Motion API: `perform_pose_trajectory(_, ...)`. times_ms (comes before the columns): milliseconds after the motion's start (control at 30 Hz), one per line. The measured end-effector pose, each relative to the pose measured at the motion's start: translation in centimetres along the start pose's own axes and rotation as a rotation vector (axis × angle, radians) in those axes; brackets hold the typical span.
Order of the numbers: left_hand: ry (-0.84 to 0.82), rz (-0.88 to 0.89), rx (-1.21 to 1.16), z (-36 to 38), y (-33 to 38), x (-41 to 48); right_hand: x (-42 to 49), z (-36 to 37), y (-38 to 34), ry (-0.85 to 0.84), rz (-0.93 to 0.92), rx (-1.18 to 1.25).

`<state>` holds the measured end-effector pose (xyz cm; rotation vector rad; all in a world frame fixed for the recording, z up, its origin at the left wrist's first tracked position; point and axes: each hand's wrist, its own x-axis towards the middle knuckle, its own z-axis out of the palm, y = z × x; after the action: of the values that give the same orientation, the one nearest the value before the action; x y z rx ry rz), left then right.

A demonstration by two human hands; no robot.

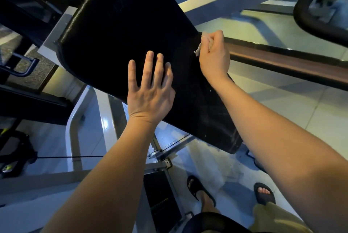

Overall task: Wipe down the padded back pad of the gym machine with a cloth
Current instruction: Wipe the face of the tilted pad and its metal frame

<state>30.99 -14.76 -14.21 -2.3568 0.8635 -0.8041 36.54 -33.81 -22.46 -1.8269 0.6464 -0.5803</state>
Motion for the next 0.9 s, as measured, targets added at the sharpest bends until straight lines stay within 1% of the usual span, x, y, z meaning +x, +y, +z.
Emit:
perform_pose_trajectory(67,-0.014,-0.001,-0.014,-0.1,0.0,0.0,0.1,-0.9,2.1,-0.043,0.131,-0.010)
perform_pose_trajectory(133,-0.018,-0.006,-0.002,-0.1,0.0,-0.1,0.0,-1.4,5.0,-0.046,0.270,-0.050)
perform_pose_trajectory(200,-0.014,-0.004,0.006,0.0,0.0,0.0,-0.1,-1.4,5.9,-0.054,0.338,-0.093)
perform_pose_trajectory(267,-0.005,-0.006,-0.003,0.0,0.0,-0.1,0.3,-1.0,4.1,-0.042,0.319,-0.089)
perform_pose_trajectory(367,-0.003,-0.014,-0.008,-0.1,0.1,0.0,0.6,-0.6,0.0,-0.040,0.129,0.042)
perform_pose_trajectory(433,-0.012,-0.016,-0.009,-0.2,0.0,0.0,-0.3,-0.7,-0.7,-0.074,-0.006,0.013)
perform_pose_trajectory(467,-0.019,-0.014,-0.013,-0.3,0.0,0.0,-0.8,-0.9,0.2,-0.090,-0.022,-0.034)
perform_pose_trajectory(500,-0.024,-0.014,-0.015,-0.3,0.0,0.0,-1.1,-1.2,1.6,-0.096,0.008,-0.088)
perform_pose_trajectory(600,-0.030,-0.012,-0.009,-0.3,0.0,0.0,-1.6,-2.4,5.5,-0.104,0.254,-0.189)
perform_pose_trajectory(633,-0.032,-0.007,-0.008,-0.3,0.0,0.0,-1.7,-2.7,6.1,-0.114,0.285,-0.211)
perform_pose_trajectory(800,-0.040,-0.007,-0.009,-0.2,-0.1,0.0,-0.7,-3.5,5.9,-0.173,0.339,-0.110)
perform_pose_trajectory(900,-0.030,-0.008,-0.012,-0.3,0.0,0.0,-0.4,-4.0,6.3,-0.257,0.313,-0.119)
